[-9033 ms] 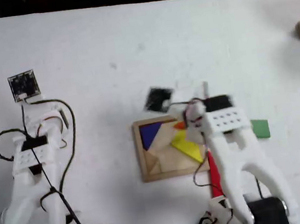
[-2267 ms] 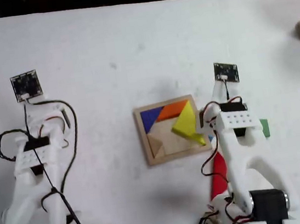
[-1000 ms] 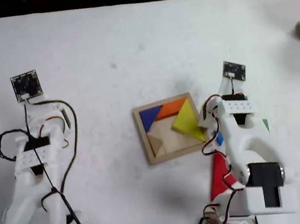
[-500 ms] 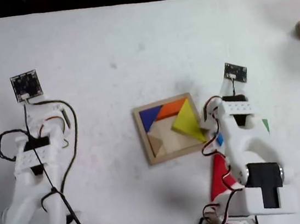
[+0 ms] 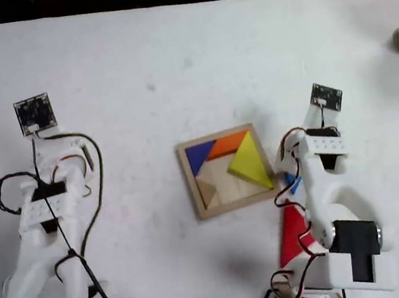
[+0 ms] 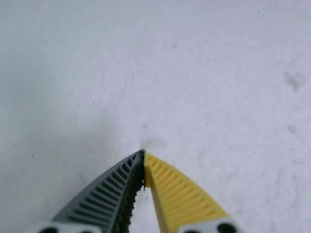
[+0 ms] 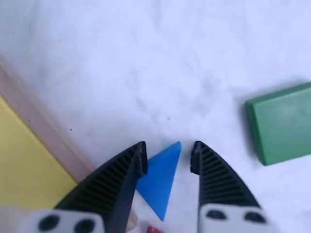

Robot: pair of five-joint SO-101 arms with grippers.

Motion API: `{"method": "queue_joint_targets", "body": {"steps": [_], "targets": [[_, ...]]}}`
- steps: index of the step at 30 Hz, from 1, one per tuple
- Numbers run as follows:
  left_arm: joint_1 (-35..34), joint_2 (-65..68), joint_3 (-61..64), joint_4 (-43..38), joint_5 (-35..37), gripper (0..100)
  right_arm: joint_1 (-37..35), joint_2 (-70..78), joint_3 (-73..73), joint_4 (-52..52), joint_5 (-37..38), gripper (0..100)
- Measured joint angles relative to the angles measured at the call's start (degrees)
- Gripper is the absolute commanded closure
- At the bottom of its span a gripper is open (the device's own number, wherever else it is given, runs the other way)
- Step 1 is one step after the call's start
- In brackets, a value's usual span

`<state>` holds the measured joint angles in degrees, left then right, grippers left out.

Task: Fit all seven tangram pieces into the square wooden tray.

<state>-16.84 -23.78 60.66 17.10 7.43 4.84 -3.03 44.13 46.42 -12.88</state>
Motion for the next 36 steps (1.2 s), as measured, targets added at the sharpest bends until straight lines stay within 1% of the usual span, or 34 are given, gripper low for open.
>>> {"method": "queue_joint_targets", "body": {"steps": [5, 10, 12, 19, 22, 25, 27, 30, 36], "targets": [[0.0, 0.0, 0.0, 0.0, 0.0, 98, 2.1, 0.9, -2.5, 3.1, -0.4, 85.8], [0.0, 0.0, 0.0, 0.0, 0.0, 98, 1.1, 0.9, -2.6, 4.3, -0.7, 72.2], [0.0, 0.0, 0.0, 0.0, 0.0, 98, -0.5, 0.9, -2.6, 5.3, -0.8, 70.2], [0.0, 0.0, 0.0, 0.0, 0.0, 98, -3.7, 1.1, -2.6, 6.6, -0.9, 70.7], [0.0, 0.0, 0.0, 0.0, 0.0, 98, -3.7, 1.1, -2.5, 6.7, -0.9, 75.8], [0.0, 0.0, 0.0, 0.0, 0.0, 98, -2.2, 1.3, -1.8, 6.1, -0.9, 81.6], [0.0, 0.0, 0.0, 0.0, 0.0, 98, -0.6, 1.6, -1.0, 4.6, -0.9, 83.7], [0.0, 0.0, 0.0, 0.0, 0.0, 98, 0.7, 2.3, -1.0, 4.5, 0.2, 84.4], [0.0, 0.0, 0.0, 0.0, 0.0, 98, 0.7, 2.3, -1.0, 4.5, 1.7, 84.1]]}}
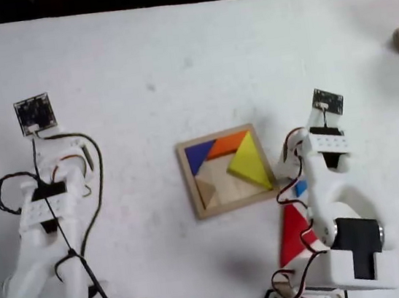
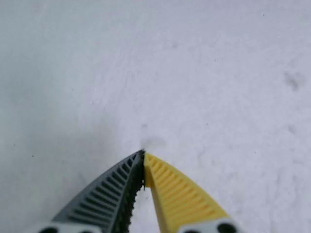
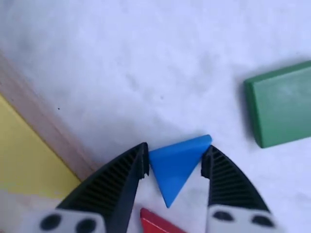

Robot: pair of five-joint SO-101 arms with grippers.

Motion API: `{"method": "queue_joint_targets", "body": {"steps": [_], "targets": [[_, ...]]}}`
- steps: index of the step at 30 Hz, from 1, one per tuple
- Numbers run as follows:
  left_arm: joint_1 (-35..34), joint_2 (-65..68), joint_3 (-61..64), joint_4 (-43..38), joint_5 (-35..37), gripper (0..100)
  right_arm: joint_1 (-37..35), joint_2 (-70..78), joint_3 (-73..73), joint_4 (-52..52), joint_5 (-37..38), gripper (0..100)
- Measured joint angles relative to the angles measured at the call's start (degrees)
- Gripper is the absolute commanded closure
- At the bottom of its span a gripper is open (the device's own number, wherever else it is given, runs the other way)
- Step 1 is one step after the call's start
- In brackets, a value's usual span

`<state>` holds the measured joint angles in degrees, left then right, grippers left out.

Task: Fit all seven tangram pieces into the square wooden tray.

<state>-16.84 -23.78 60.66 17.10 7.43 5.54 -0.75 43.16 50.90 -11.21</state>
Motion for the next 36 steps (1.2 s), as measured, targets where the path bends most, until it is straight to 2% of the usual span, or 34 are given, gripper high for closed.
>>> {"method": "queue_joint_targets", "body": {"steps": [3, 11, 15, 18, 22, 23, 27, 34, 36], "targets": [[0.0, 0.0, 0.0, 0.0, 0.0, 98, -0.6, -1.2, 0.2, 0.1, 5.1, 84.0], [-0.1, 0.0, 0.0, 0.0, 0.0, 98, -13.6, -10.0, -1.2, -0.3, 35.5, 83.9], [-0.1, 0.0, 0.0, 0.0, 0.0, 98, -17.0, -13.8, -4.0, -0.3, 45.7, 83.9], [-0.1, 0.0, 0.0, 0.0, 0.0, 98, -17.5, -15.1, -6.9, 0.4, 46.7, 81.6], [-0.1, 0.0, 0.0, 0.0, 0.0, 98, -14.8, -15.6, -8.3, 6.0, 46.4, 67.6], [-0.1, 0.0, 0.0, 0.0, 0.0, 98, -13.5, -15.6, -8.0, 7.8, 44.4, 65.4], [-0.1, 0.0, 0.0, 0.0, 0.0, 98, -9.1, -16.1, -2.6, 11.0, 35.9, 64.8], [-0.1, 0.0, 0.0, 0.0, 0.0, 98, -6.9, -16.2, 10.1, 3.3, 34.1, 65.1], [-0.1, 0.0, 0.0, 0.0, 0.0, 98, -5.8, -16.5, 12.0, -0.1, 34.0, 68.4]]}}
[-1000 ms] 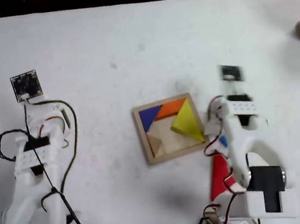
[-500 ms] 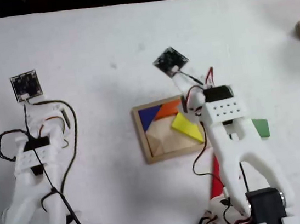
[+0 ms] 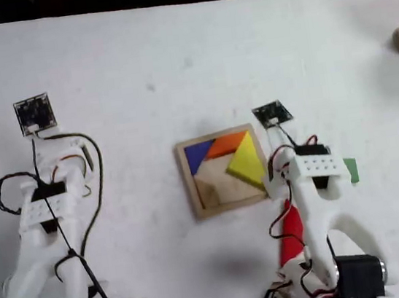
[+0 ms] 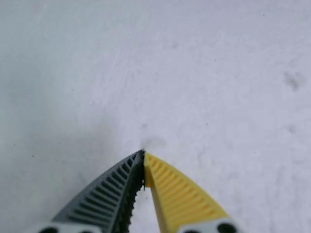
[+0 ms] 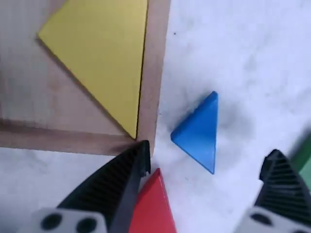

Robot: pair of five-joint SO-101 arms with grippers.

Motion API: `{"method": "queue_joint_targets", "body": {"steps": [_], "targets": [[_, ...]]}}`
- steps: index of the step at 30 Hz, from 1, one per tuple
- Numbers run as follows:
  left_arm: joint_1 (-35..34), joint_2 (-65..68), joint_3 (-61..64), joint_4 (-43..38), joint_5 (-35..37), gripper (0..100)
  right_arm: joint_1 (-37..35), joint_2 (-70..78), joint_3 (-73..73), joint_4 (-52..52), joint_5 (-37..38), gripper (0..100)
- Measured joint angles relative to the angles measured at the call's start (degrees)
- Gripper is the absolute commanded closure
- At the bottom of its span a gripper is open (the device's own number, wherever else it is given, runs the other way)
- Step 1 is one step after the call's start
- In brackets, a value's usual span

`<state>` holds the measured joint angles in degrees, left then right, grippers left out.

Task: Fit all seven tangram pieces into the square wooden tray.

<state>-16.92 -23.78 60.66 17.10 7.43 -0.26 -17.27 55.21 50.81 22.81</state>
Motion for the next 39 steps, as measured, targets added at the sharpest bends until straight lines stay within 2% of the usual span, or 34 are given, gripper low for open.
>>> {"method": "queue_joint_targets", "body": {"steps": [4, 10, 18, 28, 36, 39], "targets": [[0.0, 0.0, 0.0, 0.0, 0.0, 98, 2.3, 0.4, 0.8, -5.1, -1.6, 78.9], [0.0, 0.0, 0.0, 0.0, 0.0, 98, 3.2, 6.0, -1.1, -8.2, -5.2, 75.5], [0.0, 0.0, 0.0, 0.0, 0.0, 98, 3.3, 8.5, -4.2, -3.4, -5.5, 77.2], [0.0, 0.0, 0.0, 0.0, 0.0, 98, 9.1, 9.9, -4.3, -2.3, 2.0, 76.9], [0.0, 0.0, 0.0, 0.0, 0.0, 98, 9.3, 10.1, -4.5, -2.2, 2.5, 76.9], [0.0, 0.0, 0.0, 0.0, 0.0, 98, 8.0, 10.2, -5.3, -2.2, 0.4, 76.9]]}}
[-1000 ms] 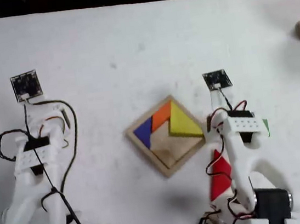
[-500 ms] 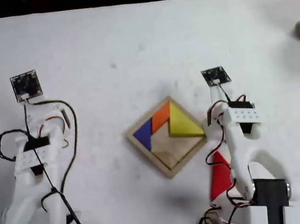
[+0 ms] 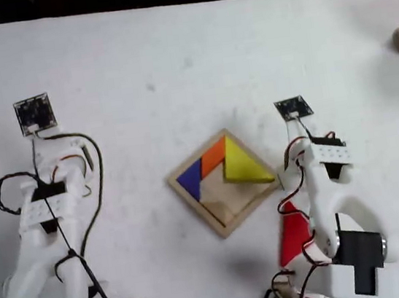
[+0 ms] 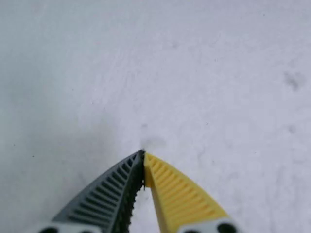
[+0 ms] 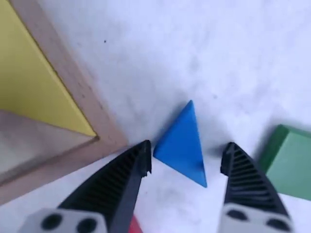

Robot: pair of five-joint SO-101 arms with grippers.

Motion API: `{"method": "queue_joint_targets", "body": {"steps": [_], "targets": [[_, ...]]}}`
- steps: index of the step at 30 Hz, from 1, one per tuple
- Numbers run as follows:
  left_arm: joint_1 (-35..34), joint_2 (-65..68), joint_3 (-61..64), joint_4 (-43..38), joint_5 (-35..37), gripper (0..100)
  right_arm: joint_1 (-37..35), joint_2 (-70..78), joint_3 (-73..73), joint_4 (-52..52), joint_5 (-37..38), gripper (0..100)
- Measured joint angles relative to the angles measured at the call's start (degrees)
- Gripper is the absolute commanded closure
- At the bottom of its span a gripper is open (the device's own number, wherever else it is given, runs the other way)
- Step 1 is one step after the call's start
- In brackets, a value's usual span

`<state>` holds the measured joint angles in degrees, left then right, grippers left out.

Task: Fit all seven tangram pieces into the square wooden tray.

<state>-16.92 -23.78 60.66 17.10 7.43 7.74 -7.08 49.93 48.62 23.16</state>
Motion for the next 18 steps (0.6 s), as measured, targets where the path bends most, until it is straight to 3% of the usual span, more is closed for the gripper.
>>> {"method": "queue_joint_targets", "body": {"steps": [7, 18], "targets": [[0.0, 0.0, 0.0, 0.0, 0.0, 98, -3.6, 0.3, -4.2, 3.3, -12.8, 76.9], [0.0, 0.0, 0.0, 0.0, 0.0, 98, -1.7, 6.0, -7.4, 3.3, -14.5, 76.9]]}}
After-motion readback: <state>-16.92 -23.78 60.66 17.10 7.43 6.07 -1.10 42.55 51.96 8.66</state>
